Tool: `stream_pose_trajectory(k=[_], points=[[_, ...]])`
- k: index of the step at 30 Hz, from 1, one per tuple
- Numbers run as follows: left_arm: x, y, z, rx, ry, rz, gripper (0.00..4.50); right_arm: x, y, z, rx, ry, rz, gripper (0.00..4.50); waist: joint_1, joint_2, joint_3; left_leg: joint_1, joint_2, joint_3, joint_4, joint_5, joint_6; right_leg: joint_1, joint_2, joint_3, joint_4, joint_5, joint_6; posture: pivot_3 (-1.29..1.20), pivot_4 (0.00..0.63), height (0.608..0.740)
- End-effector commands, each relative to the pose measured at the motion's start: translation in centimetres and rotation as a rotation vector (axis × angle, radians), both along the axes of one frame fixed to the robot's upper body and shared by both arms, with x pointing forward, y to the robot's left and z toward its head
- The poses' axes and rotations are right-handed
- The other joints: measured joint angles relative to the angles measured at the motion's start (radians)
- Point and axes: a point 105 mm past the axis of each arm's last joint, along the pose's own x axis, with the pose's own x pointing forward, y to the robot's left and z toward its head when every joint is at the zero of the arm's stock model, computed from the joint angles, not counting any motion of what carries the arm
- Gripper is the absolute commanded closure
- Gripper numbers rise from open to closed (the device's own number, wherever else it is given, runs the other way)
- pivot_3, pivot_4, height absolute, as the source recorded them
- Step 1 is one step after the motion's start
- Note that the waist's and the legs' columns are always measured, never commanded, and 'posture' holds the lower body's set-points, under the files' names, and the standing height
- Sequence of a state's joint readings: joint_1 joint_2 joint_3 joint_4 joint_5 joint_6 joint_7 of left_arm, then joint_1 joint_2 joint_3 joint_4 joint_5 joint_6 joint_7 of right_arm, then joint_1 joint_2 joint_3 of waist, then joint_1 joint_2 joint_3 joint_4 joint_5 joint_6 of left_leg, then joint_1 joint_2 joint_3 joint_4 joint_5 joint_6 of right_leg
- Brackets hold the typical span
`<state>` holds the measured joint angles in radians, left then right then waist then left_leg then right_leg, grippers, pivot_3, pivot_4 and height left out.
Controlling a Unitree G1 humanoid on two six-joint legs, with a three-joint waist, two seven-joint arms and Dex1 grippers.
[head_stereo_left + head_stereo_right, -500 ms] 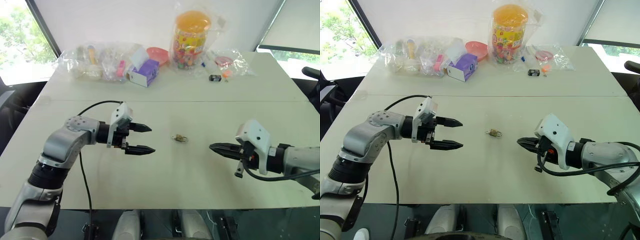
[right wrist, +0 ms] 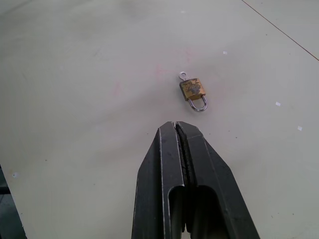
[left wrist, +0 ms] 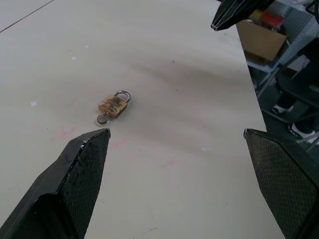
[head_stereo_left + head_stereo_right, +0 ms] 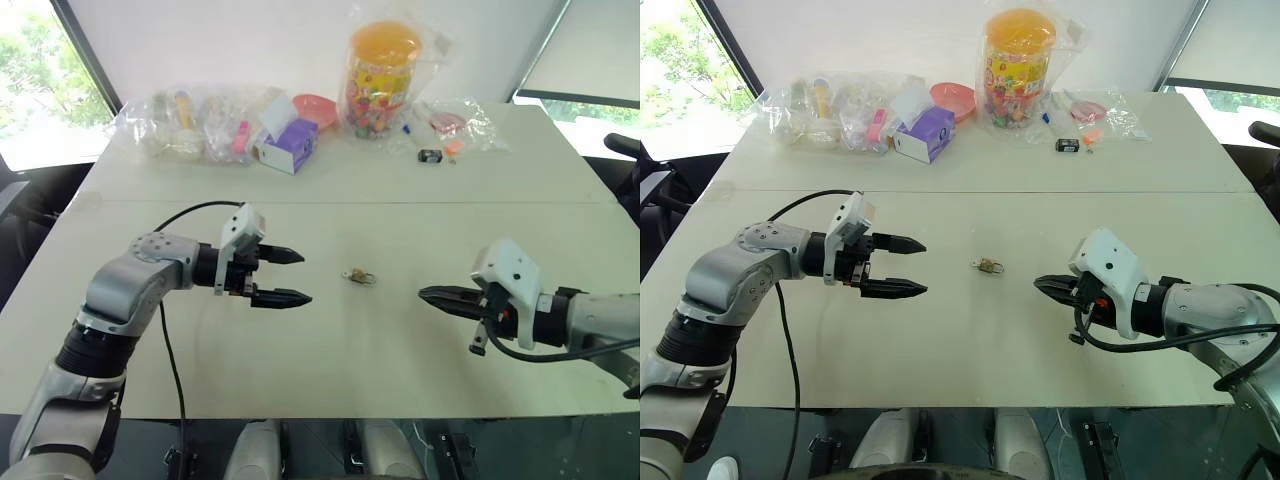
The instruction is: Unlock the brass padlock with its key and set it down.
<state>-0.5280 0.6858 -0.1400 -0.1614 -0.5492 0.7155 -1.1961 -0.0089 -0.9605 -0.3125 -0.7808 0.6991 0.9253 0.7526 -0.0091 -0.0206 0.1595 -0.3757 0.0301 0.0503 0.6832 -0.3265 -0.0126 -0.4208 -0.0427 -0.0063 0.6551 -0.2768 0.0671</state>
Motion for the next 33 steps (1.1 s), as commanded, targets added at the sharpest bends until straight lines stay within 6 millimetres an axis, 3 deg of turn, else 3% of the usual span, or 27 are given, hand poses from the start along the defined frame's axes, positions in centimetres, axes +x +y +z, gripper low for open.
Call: stream_pose_trajectory(k=[1, 16, 19, 26, 33], points=[[-0.1, -0.1, 1.1, 0.002, -0.061, -0.016, 0.02, 0.0, 0.2, 0.5, -0.009, -0.03, 0.015, 4.5, 0.0, 0.0, 0.0, 0.0, 0.0, 0.0, 0.0, 0.0, 0.0, 0.0, 0.0, 0.0, 0.0, 0.0, 0.0, 0.0, 0.15, 0.74], [0.9, 0.4, 0.8, 0.036, -0.137, 0.029, 0.02, 1.5, 0.2, 1.0, 0.005, -0.095, 0.005, 4.5, -0.001, 0.0, 0.0, 0.0, 0.0, 0.0, 0.0, 0.0, 0.0, 0.0, 0.0, 0.0, 0.0, 0.0, 0.0, 0.0, 0.15, 0.74], [1.5, 0.2, 0.8, 0.03, -0.171, 0.047, 0.0, 2.4, 0.5, 0.6, 0.015, -0.09, 0.012, 3.62, -0.001, 0.0, 0.0, 0.0, 0.0, 0.0, 0.0, 0.0, 0.0, 0.0, 0.0, 0.0, 0.0, 0.0, 0.0, 0.0, 0.15, 0.74], [1.9, 0.0, 0.7, 0.03, -0.201, 0.042, 0.0, 5.1, 2.4, -2.3, 0.013, -0.023, 0.088, 0.04, -0.001, 0.0, 0.0, 0.0, 0.0, 0.001, 0.0, 0.0, 0.0, 0.0, 0.0, 0.0, 0.001, 0.0, 0.0, 0.0, 0.15, 0.74], [1.9, 0.0, 0.8, 0.021, -0.222, 0.057, 0.0, 8.0, 4.8, -4.5, 0.031, 0.045, 0.175, 0.04, -0.003, 0.0, 0.0, 0.0, 0.0, 0.001, 0.0, 0.0, 0.0, -0.001, 0.0, 0.0, 0.001, 0.0, 0.0, 0.0, 0.15, 0.74]])
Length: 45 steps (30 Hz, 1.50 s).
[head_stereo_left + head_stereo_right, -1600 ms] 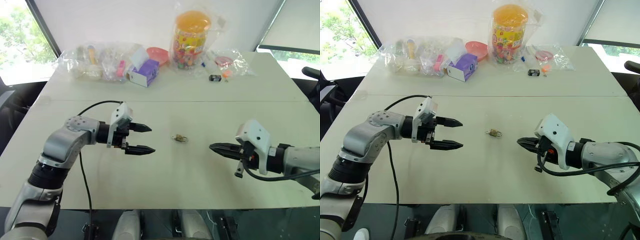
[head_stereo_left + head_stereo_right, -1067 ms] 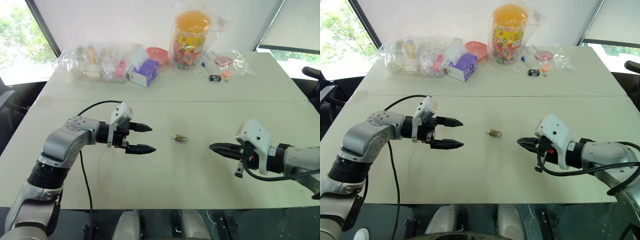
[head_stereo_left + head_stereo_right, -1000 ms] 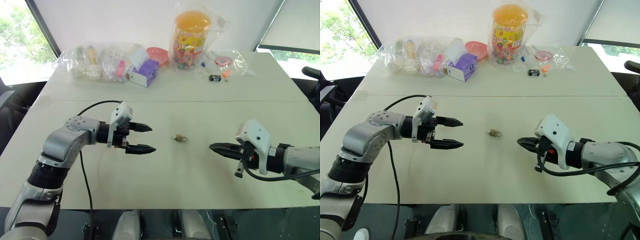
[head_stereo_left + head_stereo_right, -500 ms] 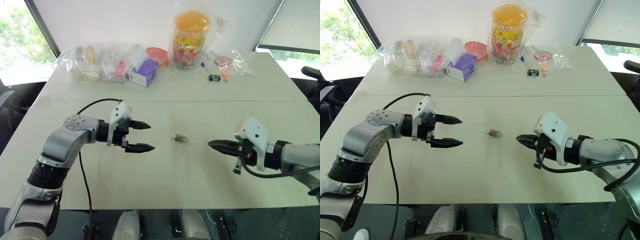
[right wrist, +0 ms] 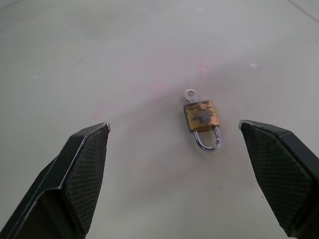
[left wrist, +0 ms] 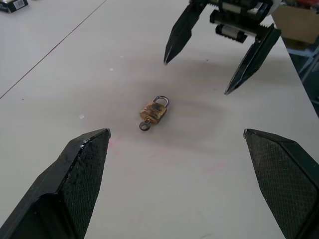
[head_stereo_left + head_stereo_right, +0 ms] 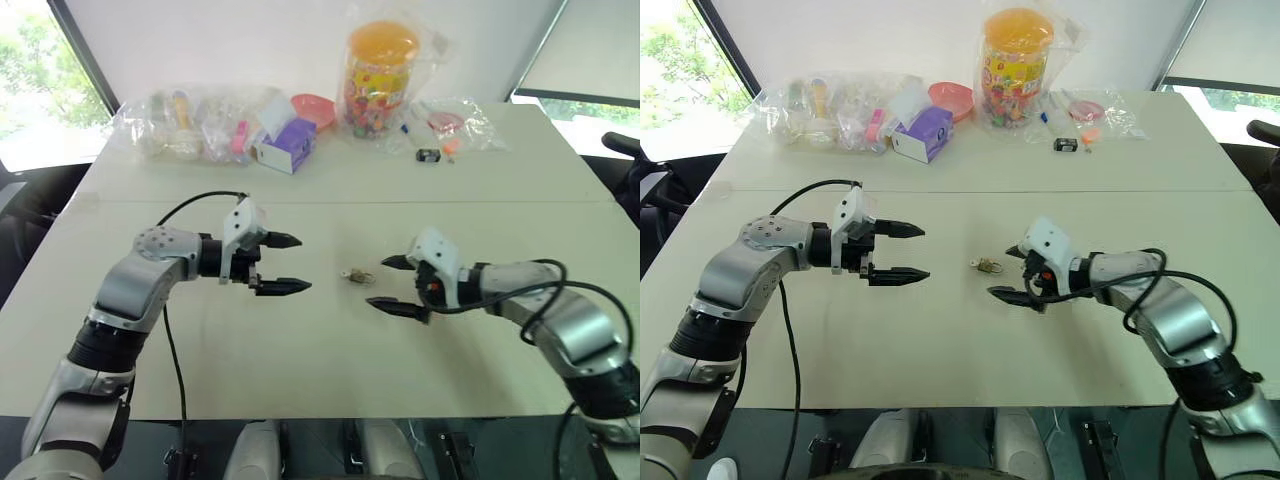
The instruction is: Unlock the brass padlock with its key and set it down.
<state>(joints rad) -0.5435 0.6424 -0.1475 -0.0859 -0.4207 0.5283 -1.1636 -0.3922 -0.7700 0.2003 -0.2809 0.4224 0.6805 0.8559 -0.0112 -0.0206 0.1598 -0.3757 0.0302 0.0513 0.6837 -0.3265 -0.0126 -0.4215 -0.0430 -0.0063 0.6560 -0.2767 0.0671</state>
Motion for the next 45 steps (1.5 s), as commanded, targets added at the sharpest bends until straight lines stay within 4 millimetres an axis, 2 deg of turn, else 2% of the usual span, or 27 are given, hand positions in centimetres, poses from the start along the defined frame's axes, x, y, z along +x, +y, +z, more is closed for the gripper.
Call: stream_pose_trajectory(k=[1, 6, 12, 15, 20, 21, 24, 27, 30, 33, 36, 40, 45], points=[[-0.1, 0.0, 0.8, -0.004, -0.051, 0.0, 0.0, 1.5, 1.0, -0.1, 0.003, -0.021, 0.037, 0.04, 0.0, 0.0, 0.0, 0.0, 0.0, 0.0, 0.0, 0.0, 0.0, 0.0, 0.0, 0.0, 0.0, 0.0, 0.0, 0.0, 0.15, 0.74], [-0.5, 0.3, 0.6, -0.005, -0.053, 0.019, 0.0, 3.4, 1.5, -1.8, -0.026, -0.019, 0.04, 0.04, 0.0, 0.0, 0.0, 0.0, 0.0, 0.001, 0.0, 0.0, 0.0, -0.001, -0.001, 0.0, 0.001, 0.0, 0.0, 0.0, 0.15, 0.74], [-0.8, 0.6, 0.5, -0.006, -0.053, 0.033, 0.0, 3.5, 1.8, -4.3, -0.074, 0.016, 0.075, 0.04, -0.001, 0.0, 0.0, 0.0, 0.0, 0.001, 0.0, 0.0, 0.0, -0.001, -0.002, 0.0, 0.001, 0.0, 0.0, 0.0, 0.15, 0.74], [-0.8, 0.5, 0.5, -0.007, -0.053, 0.036, 0.0, 3.6, 2.1, -5.0, -0.081, 0.011, 0.076, 0.89, -0.005, 0.0, 0.0, 0.001, 0.0, 0.001, 0.0, 0.0, 0.0, -0.001, -0.002, 0.0, 0.003, 0.0, 0.0, 0.0, 0.15, 0.74], [-0.7, 0.5, 0.5, -0.007, -0.045, 0.034, 0.0, 3.3, 2.7, -5.5, -0.087, -0.001, 0.082, 3.47, -0.005, 0.0, 0.0, 0.002, 0.001, 0.001, 0.0, 0.0, 0.0, -0.001, -0.002, 0.0, 0.005, 0.0, 0.0, 0.0, 0.15, 0.74], [-0.6, 0.4, 0.5, -0.009, -0.043, 0.032, 0.0, 3.2, 2.8, -5.5, -0.093, -0.01, 0.083, 3.82, -0.005, 0.0, 0.0, 0.002, 0.001, 0.001, 0.0, 0.0, 0.0, -0.001, -0.002, 0.0, 0.005, 0.0, 0.0, 0.0, 0.15, 0.74], [-0.6, 0.2, 0.6, -0.025, -0.025, 0.026, 0.0, 2.9, 2.8, -5.4, -0.141, -0.067, 0.108, 3.8, -0.004, 0.0, 0.0, 0.002, 0.001, 0.001, 0.0, 0.0, -0.001, -0.001, -0.002, 0.0, 0.005, 0.0, 0.0, 0.0, 0.15, 0.74], [-0.6, -0.2, 1.0, -0.076, 0.029, 0.014, 0.0, 3.1, 2.4, -4.1, -0.286, -0.332, 0.15, 3.8, -0.002, 0.0, 0.0, 0.002, 0.001, 0.001, 0.0, 0.0, -0.001, -0.001, -0.002, 0.0, 0.005, 0.0, 0.0, 0.0, 0.15, 0.74], [-0.8, -0.5, 1.2, -0.122, 0.101, -0.007, 0.0, 2.6, 2.6, -0.9, -0.351, -0.633, 0.201, 3.8, 0.0, 0.0, 0.0, 0.001, 0.0, 0.001, 0.001, 0.0, -0.001, -0.001, -0.002, 0.0, 0.005, 0.0, 0.0, 0.0, 0.15, 0.74], [-0.7, -0.9, 2.0, -0.167, 0.157, -0.025, 0.0, 0.7, 3.1, 2.6, -0.387, -0.915, 0.297, 3.8, 0.0, 0.0, 0.0, 0.0, -0.001, 0.001, 0.001, 0.0, -0.001, -0.003, -0.002, 0.0, 0.005, 0.0, 0.0, 0.0, 0.15, 0.74], [-0.7, -1.6, 2.8, -0.19, 0.185, -0.056, 0.0, -0.9, 3.7, 4.8, -0.379, -1.062, 0.358, 3.8, 0.0, 0.0, 0.0, 0.0, 0.0, 0.001, 0.001, 0.001, -0.001, -0.003, -0.001, 0.0, 0.005, 0.0, 0.0, 0.0, 0.15, 0.74], [-0.5, -2.2, 3.5, -0.206, 0.189, -0.077, 0.0, -1.9, 4.4, 7.2, -0.355, -1.19, 0.392, 3.8, -0.003, 0.0, 0.0, 0.0, 0.0, 0.001, 0.001, 0.001, -0.002, -0.003, -0.001, 0.0, 0.005, 0.0, 0.0, 0.0, 0.15, 0.74], [-0.3, -2.6, 4.0, -0.214, 0.183, -0.092, 0.0, -2.2, 4.9, 7.9, -0.339, -1.2, 0.404, 3.8, -0.001, 0.0, 0.0, 0.0, 0.0, 0.001, 0.001, 0.001, -0.002, -0.003, -0.001, 0.0, 0.005, 0.0, 0.0, 0.0, 0.15, 0.74]])
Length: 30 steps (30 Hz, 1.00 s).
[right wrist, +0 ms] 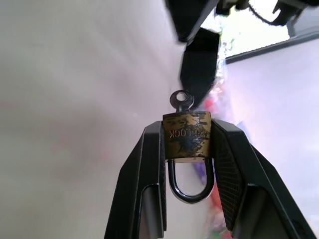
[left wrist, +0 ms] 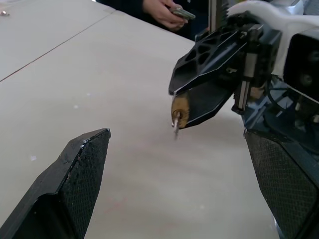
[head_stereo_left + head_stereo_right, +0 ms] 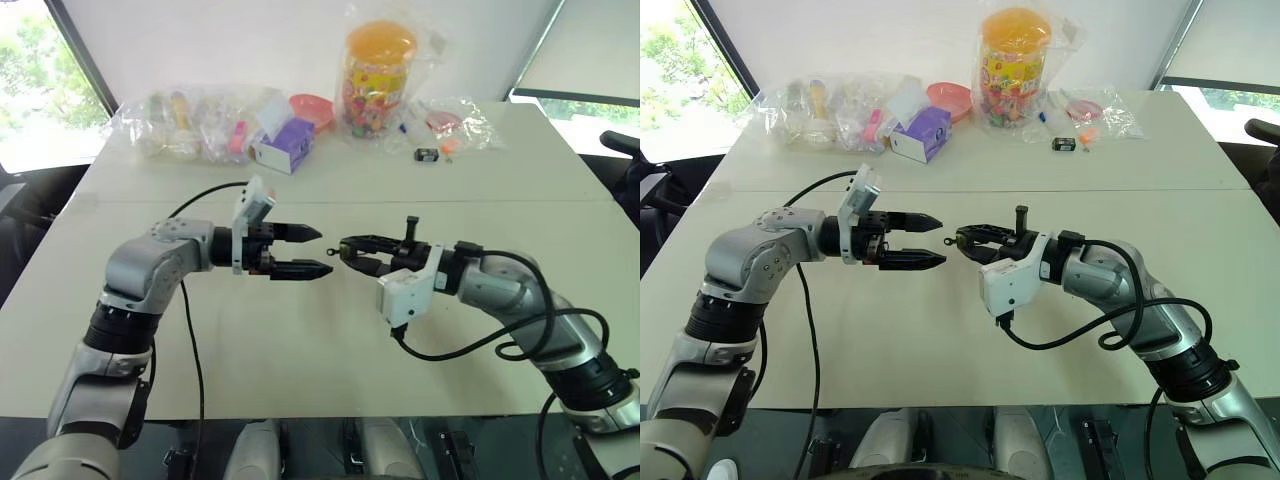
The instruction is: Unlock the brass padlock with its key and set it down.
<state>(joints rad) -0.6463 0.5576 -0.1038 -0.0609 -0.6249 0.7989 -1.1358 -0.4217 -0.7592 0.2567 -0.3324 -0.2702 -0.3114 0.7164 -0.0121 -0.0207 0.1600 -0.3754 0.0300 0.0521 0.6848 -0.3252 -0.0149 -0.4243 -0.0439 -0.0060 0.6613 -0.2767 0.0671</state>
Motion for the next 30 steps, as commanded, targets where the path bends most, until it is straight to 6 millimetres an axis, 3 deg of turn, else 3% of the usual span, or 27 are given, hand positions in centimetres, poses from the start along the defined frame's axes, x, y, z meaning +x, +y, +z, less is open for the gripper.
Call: stream_pose_trajectory(k=[1, 5, 8, 13, 15, 30], points=[[-0.15, -0.35, 1.6, -0.026, -0.044, -0.03, 0.0, -0.47, 0.36, 1.66, 0.023, -0.054, 0.027, 3.8, 0.001, 0.0, 0.0, 0.0, 0.0, 0.0, 0.0, 0.0, 0.0, 0.0, 0.0, 0.0, 0.0, 0.0, 0.0, 0.0, 0.15, 0.74], [-0.24, -0.5, 1.75, -0.031, -0.048, -0.037, 0.0, -0.58, 0.63, 1.79, 0.022, -0.055, 0.037, 3.8, 0.001, 0.0, 0.0, 0.0, 0.0, 0.0, 0.0, 0.0, 0.0, 0.0, 0.0, 0.0, 0.0, 0.0, 0.0, 0.0, 0.15, 0.74], [-0.3, -0.64, 1.92, -0.038, -0.049, -0.042, 0.86, -0.79, 0.88, 1.84, 0.026, -0.049, 0.046, 3.8, 0.001, 0.0, 0.0, 0.0, 0.0, 0.0, 0.0, 0.0, 0.0, 0.0, 0.0, 0.0, 0.0, 0.0, 0.0, 0.0, 0.15, 0.74], [-0.68, -0.81, 1.87, -0.042, -0.049, -0.06, 3.3, -0.77, 0.92, 1.76, 0.027, -0.042, 0.041, 3.8, 0.001, 0.0, 0.0, 0.0, 0.0, 0.0, 0.0, 0.0, 0.0, 0.0, 0.0, 0.0, 0.0, 0.0, 0.0, 0.0, 0.15, 0.74], [-0.83, -0.9, 1.8, -0.039, -0.051, -0.068, 4.47, -0.8, 0.92, 1.7, 0.025, -0.039, 0.04, 3.8, 0.001, 0.0, 0.0, 0.0, 0.0, 0.0, 0.0, 0.0, 0.0, 0.0, 0.0, 0.0, 0.0, 0.0, 0.0, 0.0, 0.15, 0.74], [-0.82, -0.52, 1.81, 0.011, -0.133, -0.047, 4.47, -0.77, 0.58, 1.97, 0.038, -0.001, 0.021, 3.8, 0.001, 0.0, 0.0, 0.0, 0.0, 0.0, 0.0, 0.0, 0.0, 0.0, 0.0, 0.0, 0.0, 0.0, 0.0, 0.0, 0.15, 0.74]])
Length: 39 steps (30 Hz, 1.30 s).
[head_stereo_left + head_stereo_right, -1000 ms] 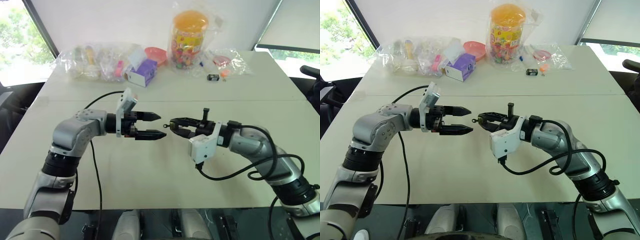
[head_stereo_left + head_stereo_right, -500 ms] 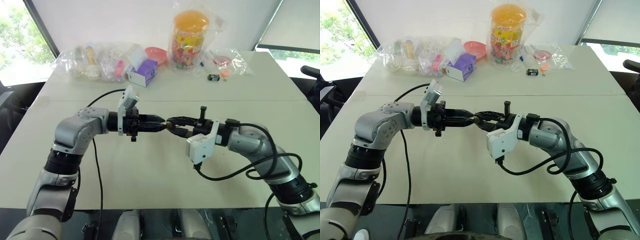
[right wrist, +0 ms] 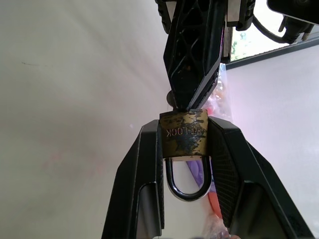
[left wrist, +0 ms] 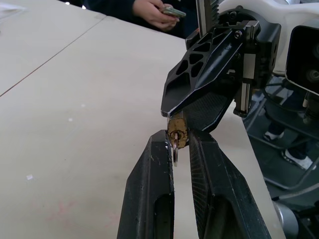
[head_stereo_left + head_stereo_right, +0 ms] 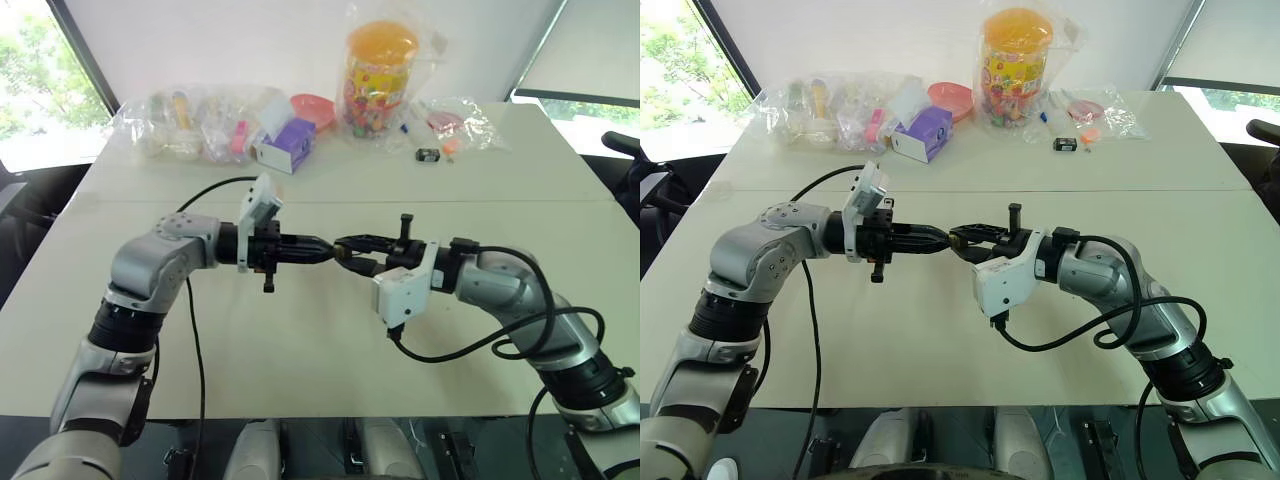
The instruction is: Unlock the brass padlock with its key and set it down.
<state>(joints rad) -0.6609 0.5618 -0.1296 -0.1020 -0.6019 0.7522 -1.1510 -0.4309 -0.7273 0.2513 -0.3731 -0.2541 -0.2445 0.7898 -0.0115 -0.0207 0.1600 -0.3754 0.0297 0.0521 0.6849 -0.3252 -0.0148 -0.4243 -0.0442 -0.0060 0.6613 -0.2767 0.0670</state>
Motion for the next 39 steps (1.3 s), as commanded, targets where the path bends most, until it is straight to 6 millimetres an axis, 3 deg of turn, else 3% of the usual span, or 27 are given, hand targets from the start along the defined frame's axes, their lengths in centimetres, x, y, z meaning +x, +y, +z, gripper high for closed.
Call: stream_pose_trajectory(k=[1, 3, 9, 18, 24, 39], points=[[-0.24, 0.32, 1.11, -0.014, -0.04, 0.001, 4.47, -0.45, -0.02, 1.75, 0.045, -0.045, 0.013, 3.8, 0.0, 0.0, 0.0, 0.0, 0.0, 0.0, 0.0, 0.0, 0.0, 0.0, 0.0, 0.0, 0.0, 0.0, 0.0, 0.0, 0.15, 0.74], [-0.19, 0.39, 1.1, -0.014, -0.029, 0.004, 4.47, -0.44, -0.07, 1.68, 0.043, -0.042, 0.013, 3.8, 0.0, 0.0, 0.0, 0.0, 0.0, 0.0, 0.0, 0.0, 0.0, 0.0, 0.0, 0.0, 0.0, 0.0, 0.0, 0.0, 0.15, 0.74], [-0.08, 0.04, 1.0, -0.013, -0.046, 0.015, 1.69, -0.42, -0.04, 1.69, 0.039, -0.041, 0.016, 3.8, 0.0, 0.0, 0.0, 0.0, 0.0, 0.0, 0.0, 0.0, 0.0, 0.0, 0.0, 0.0, 0.0, 0.0, 0.0, 0.0, 0.15, 0.74], [-0.25, 0.37, 0.67, -0.018, -0.028, 0.008, 1.69, -0.47, -0.04, 1.78, 0.037, -0.04, 0.017, 3.8, 0.0, 0.0, 0.0, 0.0, 0.0, 0.0, 0.0, 0.0, 0.0, 0.0, 0.0, 0.0, 0.0, 0.0, 0.0, 0.0, 0.15, 0.74], [-0.31, 0.59, 0.41, -0.01, -0.029, 0.007, 4.47, -0.44, -0.05, 1.87, 0.036, -0.043, 0.016, 3.8, 0.0, 0.0, 0.0, 0.0, 0.0, 0.0, 0.0, 0.0, 0.0, 0.0, 0.0, 0.0, 0.0, 0.0, 0.0, 0.0, 0.15, 0.74], [0.02, -0.16, 0.72, -0.023, -0.139, 0.013, 4.47, -0.79, 0.33, 1.62, 0.025, 0.005, 0.035, 3.8, 0.001, 0.0, 0.0, 0.0, 0.0, 0.0, 0.0, 0.0, 0.0, 0.0, 0.0, 0.0, 0.0, 0.0, 0.0, 0.0, 0.15, 0.74]])
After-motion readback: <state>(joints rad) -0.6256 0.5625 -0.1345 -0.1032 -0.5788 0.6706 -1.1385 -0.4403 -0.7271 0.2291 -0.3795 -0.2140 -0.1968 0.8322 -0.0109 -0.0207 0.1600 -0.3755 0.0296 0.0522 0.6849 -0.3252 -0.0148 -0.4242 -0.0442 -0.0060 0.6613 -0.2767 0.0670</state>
